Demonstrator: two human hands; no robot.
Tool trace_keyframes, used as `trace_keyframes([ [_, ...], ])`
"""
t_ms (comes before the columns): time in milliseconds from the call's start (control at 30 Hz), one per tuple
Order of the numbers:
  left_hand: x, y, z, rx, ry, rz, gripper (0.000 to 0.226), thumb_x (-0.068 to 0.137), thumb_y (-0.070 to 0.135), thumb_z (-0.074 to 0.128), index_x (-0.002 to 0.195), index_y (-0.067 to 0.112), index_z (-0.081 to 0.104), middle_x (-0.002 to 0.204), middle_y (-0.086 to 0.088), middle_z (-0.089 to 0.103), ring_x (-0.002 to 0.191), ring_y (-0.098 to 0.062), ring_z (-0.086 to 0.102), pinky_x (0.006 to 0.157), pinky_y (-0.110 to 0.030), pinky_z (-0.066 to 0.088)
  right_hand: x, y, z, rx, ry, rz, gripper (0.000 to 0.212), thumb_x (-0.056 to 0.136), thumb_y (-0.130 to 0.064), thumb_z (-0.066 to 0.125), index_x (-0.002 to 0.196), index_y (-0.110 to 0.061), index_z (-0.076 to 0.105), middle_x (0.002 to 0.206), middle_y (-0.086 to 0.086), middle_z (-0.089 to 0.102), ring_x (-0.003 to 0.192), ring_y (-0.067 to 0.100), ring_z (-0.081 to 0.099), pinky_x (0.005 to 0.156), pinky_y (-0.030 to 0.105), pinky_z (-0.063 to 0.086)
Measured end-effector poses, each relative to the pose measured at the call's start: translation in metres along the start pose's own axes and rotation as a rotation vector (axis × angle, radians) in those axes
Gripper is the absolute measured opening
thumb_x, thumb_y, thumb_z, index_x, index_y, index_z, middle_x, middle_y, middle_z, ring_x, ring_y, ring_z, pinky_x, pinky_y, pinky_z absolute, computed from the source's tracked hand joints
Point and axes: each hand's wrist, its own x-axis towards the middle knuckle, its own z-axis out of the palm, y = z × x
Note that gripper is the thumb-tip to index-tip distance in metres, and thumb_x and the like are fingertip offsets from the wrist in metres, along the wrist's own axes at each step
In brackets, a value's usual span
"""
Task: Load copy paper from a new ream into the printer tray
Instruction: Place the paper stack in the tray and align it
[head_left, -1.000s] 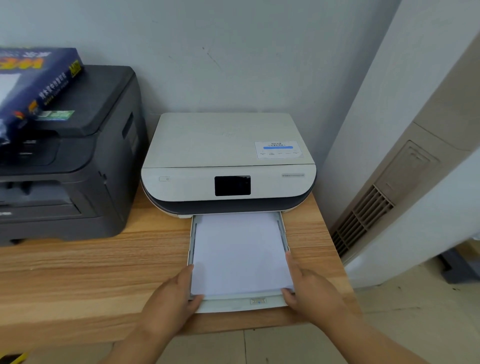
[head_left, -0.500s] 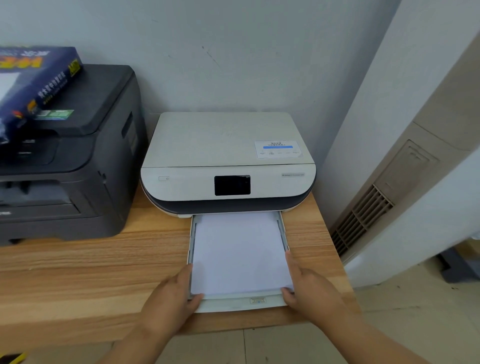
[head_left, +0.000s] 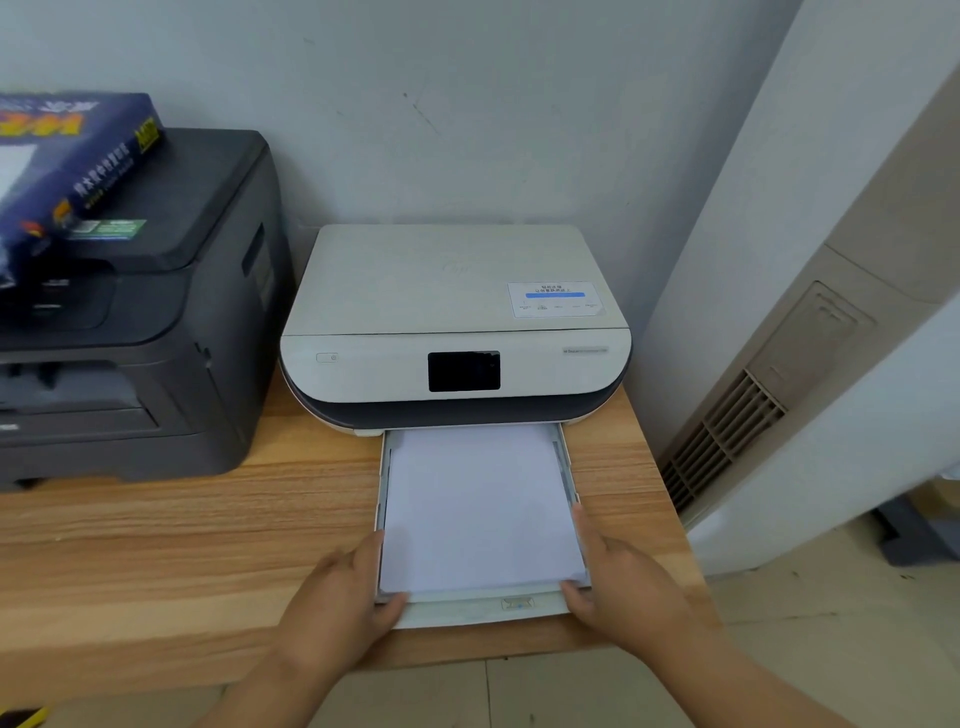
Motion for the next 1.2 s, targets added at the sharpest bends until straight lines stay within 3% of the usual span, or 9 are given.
trace_keyframes([
  [167, -0.001, -0.006, 0.002, 0.044, 0.018, 0.047, 0.072, 0.069, 0.042, 0.071, 0.129, 0.013, 0.045, 0.097, -0.014, 0.073, 0.092, -0.033, 0.065, 0.074, -0.034, 0.054, 0.001, 0.001, 0.0, 0.009, 0.009, 0.006, 0.082, 0.087, -0.044, 0.045, 0.149, -0.02, -0.004, 0.113, 0.004, 0.061, 0.096, 0.019, 0.058, 0.07, 0.029, 0.046],
  [300, 0.001, -0.005, 0.003, 0.033, 0.022, 0.022, 0.07, 0.078, 0.04, 0.063, 0.137, 0.011, 0.037, 0.113, -0.014, 0.067, 0.107, -0.032, 0.058, 0.085, -0.035, 0.049, 0.002, 0.001, 0.0, 0.01, 0.003, 0.016, 0.081, 0.088, -0.043, 0.044, 0.149, -0.02, -0.004, 0.107, 0.004, 0.062, 0.088, 0.018, 0.058, 0.068, 0.028, 0.047],
  [600, 0.002, -0.004, 0.006, 0.024, 0.017, 0.006, 0.071, 0.08, 0.04, 0.06, 0.139, 0.011, 0.033, 0.118, -0.014, 0.064, 0.112, -0.031, 0.056, 0.09, -0.034, 0.047, -0.001, -0.002, -0.005, 0.007, -0.022, 0.033, 0.079, 0.09, -0.039, 0.042, 0.149, -0.019, -0.006, 0.107, 0.005, 0.06, 0.08, 0.017, 0.052, 0.064, 0.027, 0.043],
  [767, 0.001, -0.004, 0.005, 0.018, 0.017, 0.007, 0.071, 0.079, 0.041, 0.061, 0.138, 0.012, 0.035, 0.119, -0.013, 0.064, 0.111, -0.031, 0.057, 0.09, -0.035, 0.046, -0.001, 0.0, -0.005, 0.044, -0.029, 0.022, 0.077, 0.089, -0.04, 0.042, 0.149, -0.022, -0.004, 0.105, 0.004, 0.061, 0.086, 0.017, 0.058, 0.063, 0.026, 0.043],
  [900, 0.002, -0.006, -0.004, 0.026, 0.08, 0.027, 0.065, 0.077, 0.058, 0.049, 0.131, 0.021, 0.044, 0.106, -0.004, 0.07, 0.096, -0.025, 0.066, 0.073, -0.032, 0.05, 0.0, 0.005, -0.018, 0.121, -0.018, 0.004, 0.072, 0.088, -0.047, 0.043, 0.147, -0.029, 0.007, 0.08, -0.007, 0.051, 0.074, 0.011, 0.053, 0.062, 0.025, 0.045],
  [967, 0.01, -0.006, -0.011, 0.02, 0.069, 0.0, 0.054, 0.082, 0.056, 0.047, 0.127, 0.026, 0.042, 0.097, 0.002, 0.07, 0.084, -0.02, 0.066, 0.065, -0.031, 0.048, 0.007, 0.008, -0.023, 0.136, -0.003, 0.018, 0.057, 0.088, -0.054, 0.04, 0.14, -0.033, 0.027, 0.073, -0.01, 0.053, 0.069, 0.009, 0.053, 0.06, 0.026, 0.045],
  [1067, 0.035, -0.003, -0.021, -0.041, -0.015, -0.114, 0.043, 0.085, 0.054, 0.046, 0.114, 0.022, 0.046, 0.085, 0.004, 0.066, 0.073, -0.016, 0.063, 0.065, -0.033, 0.051, 0.025, 0.006, -0.03, 0.259, -0.036, 0.135, 0.04, 0.09, -0.056, 0.04, 0.117, -0.029, 0.051, 0.089, -0.006, 0.067, 0.078, 0.011, 0.062, 0.068, 0.028, 0.05],
  [1200, 0.072, 0.0, -0.022, -0.209, -0.09, -0.264, 0.047, 0.086, 0.05, 0.049, 0.121, 0.018, 0.048, 0.112, -0.002, 0.064, 0.097, -0.018, 0.061, 0.077, -0.032, 0.05, 0.06, 0.002, -0.042, 0.501, -0.097, 0.312, 0.055, 0.091, -0.05, 0.045, 0.135, -0.017, 0.044, 0.133, 0.002, 0.055, 0.115, 0.019, 0.054, 0.09, 0.03, 0.044],
])
